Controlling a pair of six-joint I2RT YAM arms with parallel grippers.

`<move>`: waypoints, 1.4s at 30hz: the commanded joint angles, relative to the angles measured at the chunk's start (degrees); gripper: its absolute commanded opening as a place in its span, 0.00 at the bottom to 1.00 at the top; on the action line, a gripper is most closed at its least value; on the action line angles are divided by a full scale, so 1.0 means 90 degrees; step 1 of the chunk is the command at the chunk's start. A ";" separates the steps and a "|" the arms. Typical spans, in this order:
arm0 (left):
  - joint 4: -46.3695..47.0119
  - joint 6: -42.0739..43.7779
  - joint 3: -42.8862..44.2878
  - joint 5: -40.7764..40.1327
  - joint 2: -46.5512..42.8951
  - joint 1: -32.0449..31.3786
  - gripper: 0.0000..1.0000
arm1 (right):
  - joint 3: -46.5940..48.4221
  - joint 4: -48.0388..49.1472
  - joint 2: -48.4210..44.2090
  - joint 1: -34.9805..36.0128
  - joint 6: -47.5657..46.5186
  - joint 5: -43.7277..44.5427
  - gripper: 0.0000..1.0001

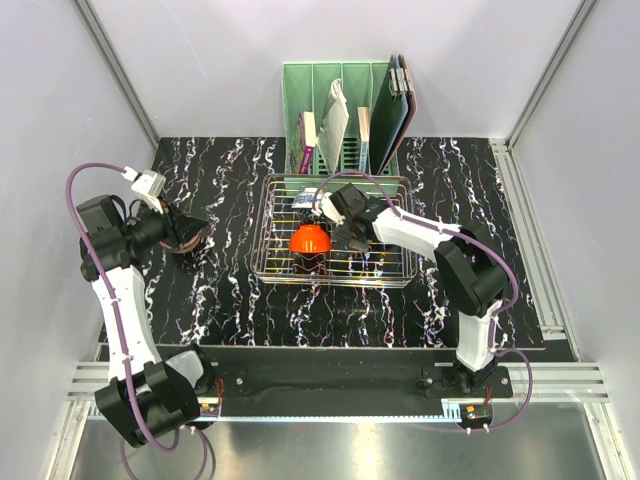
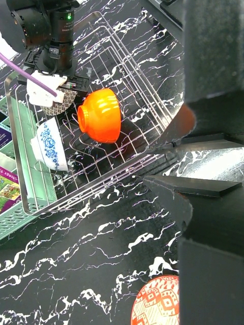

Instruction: Load the bowls into the dish rack

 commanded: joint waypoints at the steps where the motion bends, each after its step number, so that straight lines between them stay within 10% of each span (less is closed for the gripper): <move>1: 0.0031 0.0167 0.0300 0.0182 -0.0104 0.0063 0.27 | -0.0129 -0.0468 -0.0092 -0.0003 0.0200 -0.1097 1.00; 32: 0.0411 0.0655 -0.0002 -0.1322 0.1097 0.0776 0.24 | -0.0266 0.2217 -0.0220 -0.0413 -0.1050 0.0553 1.00; 42: 0.0578 0.0812 -0.0100 -0.1966 0.1575 0.1010 0.24 | -0.0227 0.0657 -0.1135 -0.0413 -0.0262 -0.0655 1.00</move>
